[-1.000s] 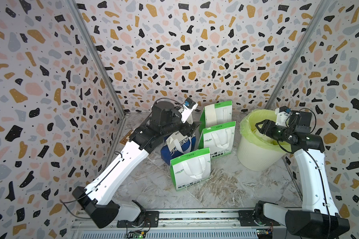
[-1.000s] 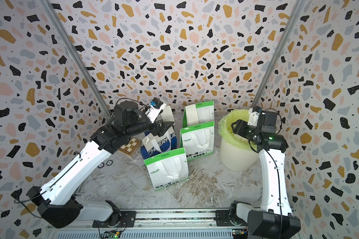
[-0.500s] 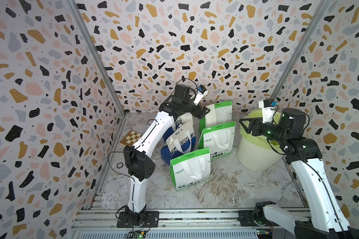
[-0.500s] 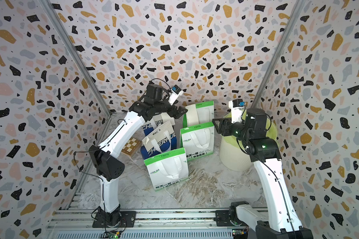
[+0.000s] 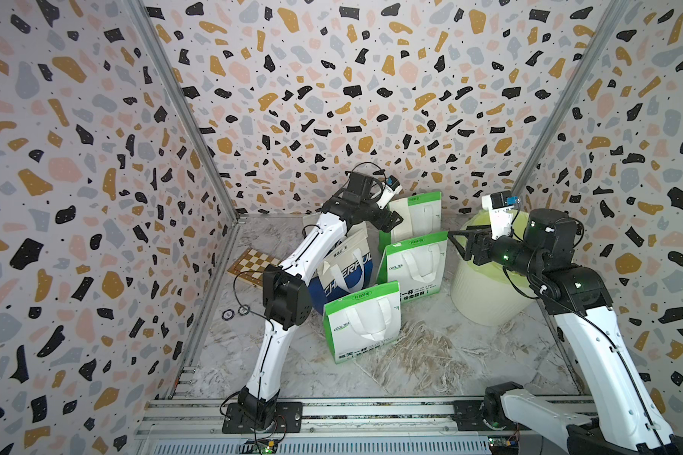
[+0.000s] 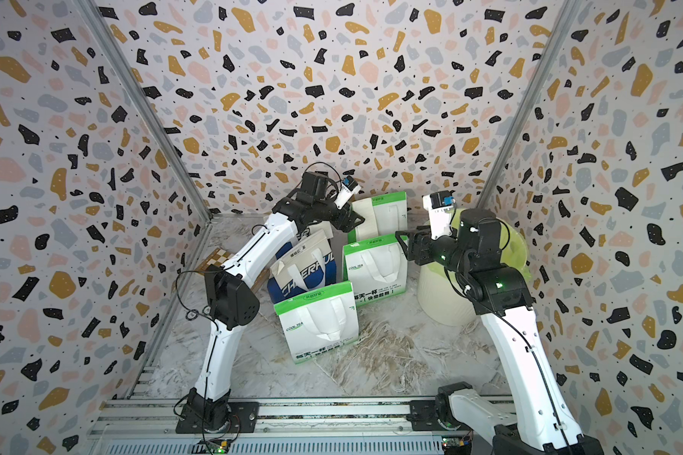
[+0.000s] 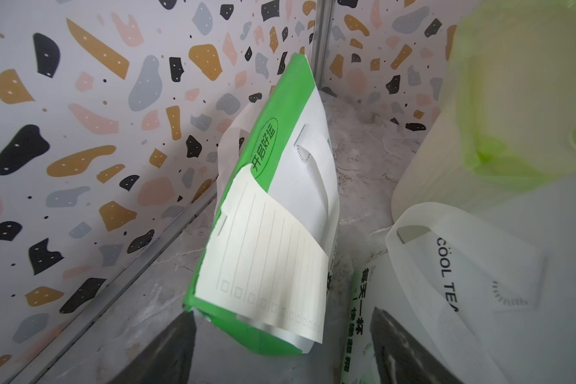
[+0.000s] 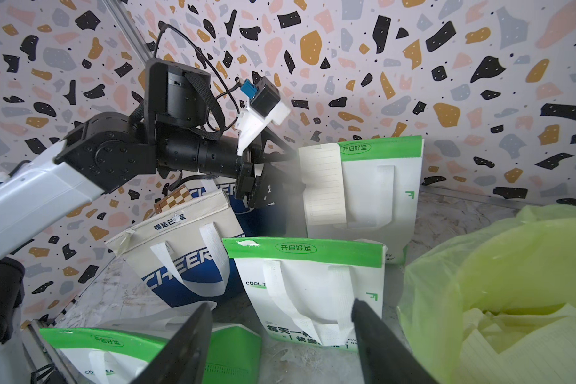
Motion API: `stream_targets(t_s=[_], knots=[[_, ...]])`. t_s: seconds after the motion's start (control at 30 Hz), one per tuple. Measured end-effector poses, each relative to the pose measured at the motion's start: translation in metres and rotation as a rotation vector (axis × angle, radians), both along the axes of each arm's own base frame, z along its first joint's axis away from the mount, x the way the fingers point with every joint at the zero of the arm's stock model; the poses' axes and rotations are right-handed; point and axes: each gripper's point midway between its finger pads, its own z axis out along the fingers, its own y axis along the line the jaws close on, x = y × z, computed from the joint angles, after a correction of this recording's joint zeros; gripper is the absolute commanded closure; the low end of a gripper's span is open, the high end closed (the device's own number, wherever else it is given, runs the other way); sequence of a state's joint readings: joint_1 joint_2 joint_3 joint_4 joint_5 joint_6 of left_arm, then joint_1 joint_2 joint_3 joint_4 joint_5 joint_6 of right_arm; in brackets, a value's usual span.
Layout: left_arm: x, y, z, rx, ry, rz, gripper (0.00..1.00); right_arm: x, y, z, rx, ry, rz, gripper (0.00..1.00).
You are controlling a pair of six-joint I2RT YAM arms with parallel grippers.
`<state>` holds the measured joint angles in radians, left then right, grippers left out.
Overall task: Shred takeout receipts and throw away
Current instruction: Move the takeout bag to the center of the board.
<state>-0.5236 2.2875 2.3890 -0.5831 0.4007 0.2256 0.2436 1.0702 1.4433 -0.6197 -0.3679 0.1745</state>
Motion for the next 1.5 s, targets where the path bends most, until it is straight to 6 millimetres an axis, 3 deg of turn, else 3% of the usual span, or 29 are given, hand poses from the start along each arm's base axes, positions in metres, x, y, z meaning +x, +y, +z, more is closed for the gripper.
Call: stream_targets(t_s=[0.23, 0.4, 0.53, 0.63, 0.77, 0.87, 0.93, 1.0, 1.1, 1.2, 1.27, 1.5], knots=[[0.014, 0.009, 0.009, 0.059, -0.106, 0.041, 0.1, -0.001, 0.002, -0.002, -0.009, 0.006, 0.003, 0.32], [0.018, 0.012, 0.039, 0.061, -0.208, 0.031, 0.14, -0.003, 0.005, -0.002, -0.006, 0.008, 0.013, 0.32], [0.013, 0.002, 0.055, 0.006, -0.23, -0.03, 0.17, -0.005, 0.008, -0.001, -0.007, 0.01, 0.025, 0.32], [0.011, -0.006, 0.044, -0.006, -0.215, -0.079, 0.18, -0.006, 0.01, 0.001, -0.006, 0.009, 0.03, 0.32], [0.015, -0.015, 0.009, 0.003, -0.158, -0.122, 0.23, -0.009, 0.016, 0.006, -0.002, 0.008, 0.049, 0.32], [0.017, -0.021, -0.019, 0.011, -0.104, -0.141, 0.33, -0.013, 0.021, 0.012, -0.003, 0.004, 0.066, 0.32], [0.017, -0.022, -0.03, 0.013, -0.073, -0.146, 0.46, -0.015, 0.021, 0.015, -0.004, 0.0, 0.067, 0.32], [0.016, -0.023, -0.032, 0.006, -0.055, -0.145, 0.63, -0.016, 0.022, 0.015, -0.006, -0.001, 0.067, 0.32], [0.015, -0.023, -0.027, -0.009, -0.05, -0.138, 0.69, -0.015, 0.021, 0.013, -0.011, 0.003, 0.06, 0.33], [0.012, -0.021, -0.024, -0.032, -0.032, -0.129, 0.9, -0.016, 0.019, 0.01, -0.016, 0.005, 0.049, 0.33], [0.008, -0.021, -0.024, -0.05, -0.012, -0.133, 0.99, -0.017, 0.018, 0.009, -0.018, 0.005, 0.044, 0.33], [-0.02, -0.019, -0.021, -0.098, 0.049, -0.185, 1.0, -0.015, 0.018, 0.009, -0.017, 0.007, 0.04, 0.32]])
